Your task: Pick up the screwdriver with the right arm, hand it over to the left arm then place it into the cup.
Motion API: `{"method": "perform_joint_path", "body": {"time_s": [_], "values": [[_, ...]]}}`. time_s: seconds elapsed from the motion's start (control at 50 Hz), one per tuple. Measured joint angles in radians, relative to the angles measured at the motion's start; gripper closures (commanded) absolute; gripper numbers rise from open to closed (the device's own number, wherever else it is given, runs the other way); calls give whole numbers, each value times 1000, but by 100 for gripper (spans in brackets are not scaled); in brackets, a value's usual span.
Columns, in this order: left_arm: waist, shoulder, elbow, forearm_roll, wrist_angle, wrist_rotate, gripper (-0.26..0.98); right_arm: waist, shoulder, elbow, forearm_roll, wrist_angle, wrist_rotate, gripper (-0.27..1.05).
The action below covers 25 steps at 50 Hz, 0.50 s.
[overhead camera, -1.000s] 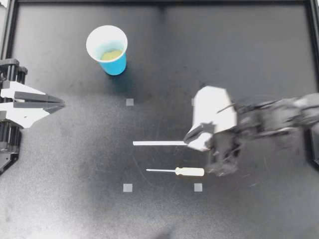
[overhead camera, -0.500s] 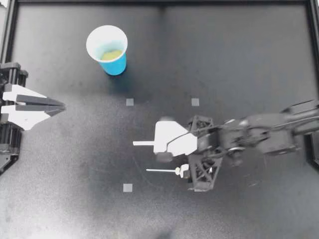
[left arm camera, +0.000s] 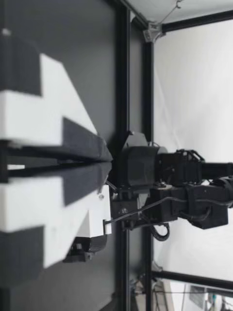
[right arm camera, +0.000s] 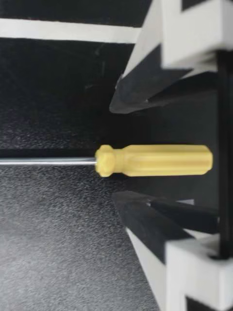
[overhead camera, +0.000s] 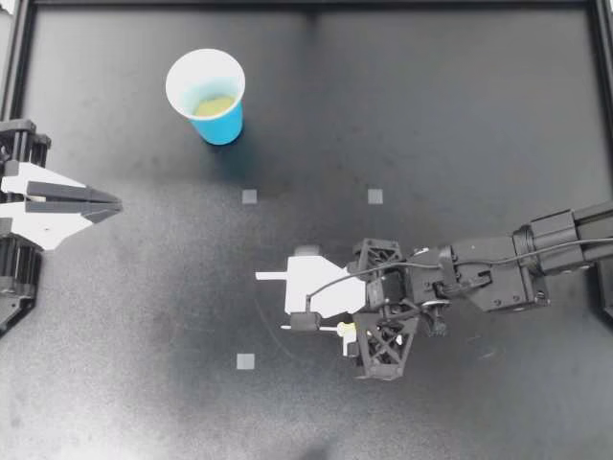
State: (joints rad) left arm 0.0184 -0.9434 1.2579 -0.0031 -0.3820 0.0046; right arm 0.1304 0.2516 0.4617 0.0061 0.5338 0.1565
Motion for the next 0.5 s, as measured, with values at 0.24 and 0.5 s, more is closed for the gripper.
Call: {"method": "perform_joint_path", "body": {"time_s": [0.24,0.5], "values": [[0,-2,0,0,2,0,60,0,18,0,0,-15,0,21],[0,-3,0,0,2,0,60,12,34,0,2,-18,3,28]]}}
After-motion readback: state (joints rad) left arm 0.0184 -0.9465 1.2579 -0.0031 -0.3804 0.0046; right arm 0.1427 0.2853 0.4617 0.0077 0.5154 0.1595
